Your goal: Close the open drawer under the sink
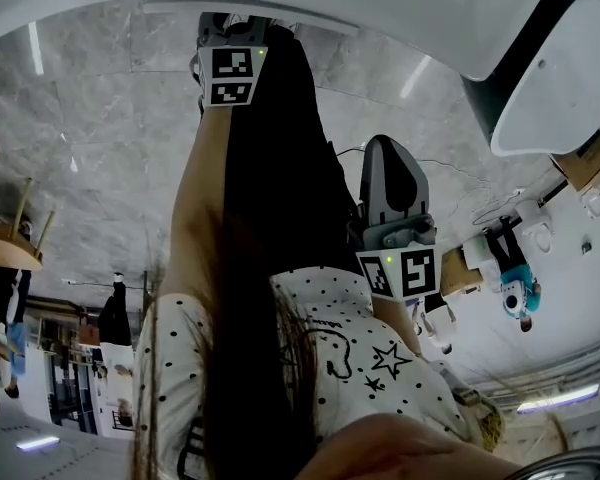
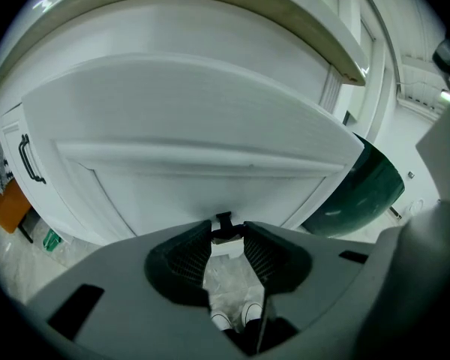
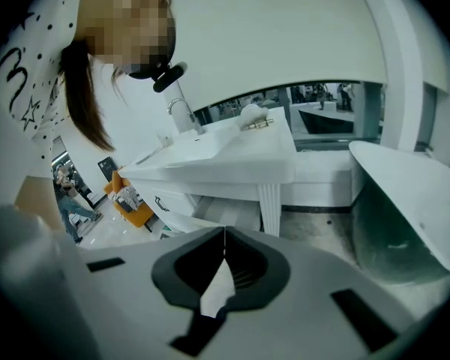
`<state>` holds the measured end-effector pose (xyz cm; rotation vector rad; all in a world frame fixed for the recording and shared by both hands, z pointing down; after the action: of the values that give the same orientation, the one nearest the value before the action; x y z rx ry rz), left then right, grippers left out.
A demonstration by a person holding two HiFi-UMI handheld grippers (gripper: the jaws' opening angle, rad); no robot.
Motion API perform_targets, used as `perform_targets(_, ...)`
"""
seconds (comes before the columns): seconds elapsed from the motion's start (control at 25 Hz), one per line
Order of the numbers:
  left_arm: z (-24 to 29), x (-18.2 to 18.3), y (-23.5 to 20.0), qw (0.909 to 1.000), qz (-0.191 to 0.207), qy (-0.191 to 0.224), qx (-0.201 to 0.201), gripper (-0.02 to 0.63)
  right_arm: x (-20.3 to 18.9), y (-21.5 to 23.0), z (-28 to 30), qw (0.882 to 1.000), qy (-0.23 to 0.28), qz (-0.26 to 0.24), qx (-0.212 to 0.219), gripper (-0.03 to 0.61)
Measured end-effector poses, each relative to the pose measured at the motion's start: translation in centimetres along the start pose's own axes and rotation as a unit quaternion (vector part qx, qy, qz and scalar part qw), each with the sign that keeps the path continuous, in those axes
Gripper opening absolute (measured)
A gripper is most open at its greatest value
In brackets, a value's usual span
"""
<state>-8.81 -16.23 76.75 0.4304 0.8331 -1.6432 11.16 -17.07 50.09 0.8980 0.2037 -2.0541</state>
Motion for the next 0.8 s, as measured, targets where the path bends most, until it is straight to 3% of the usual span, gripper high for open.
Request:
perform_targets(0.32, 3.3, 4.4, -1.3, 0.9994, 0.002, 0.035, 0.005, 0.138, -0.2, 0.6, -0.1, 1.000, -0.003, 0.008, -0.010, 0.014)
perform_targets(0.8, 4.9, 6.9, -2.5, 0.9991, 0.002, 0.043, 0.006, 0.138, 0.1, 0.6, 0.6, 1.000, -0.008, 0.007, -0.018, 0.013)
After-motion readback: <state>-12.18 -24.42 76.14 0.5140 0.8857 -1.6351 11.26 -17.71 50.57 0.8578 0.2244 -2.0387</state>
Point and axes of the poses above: the fingertips, and each gripper's own axes: z forward along the fingers, y to its right, x out of its top, the point moved 5 cm from there along -z, backward along the fingers, and after that the axes turned 7 degrees about -x, right-handed, at the moved point
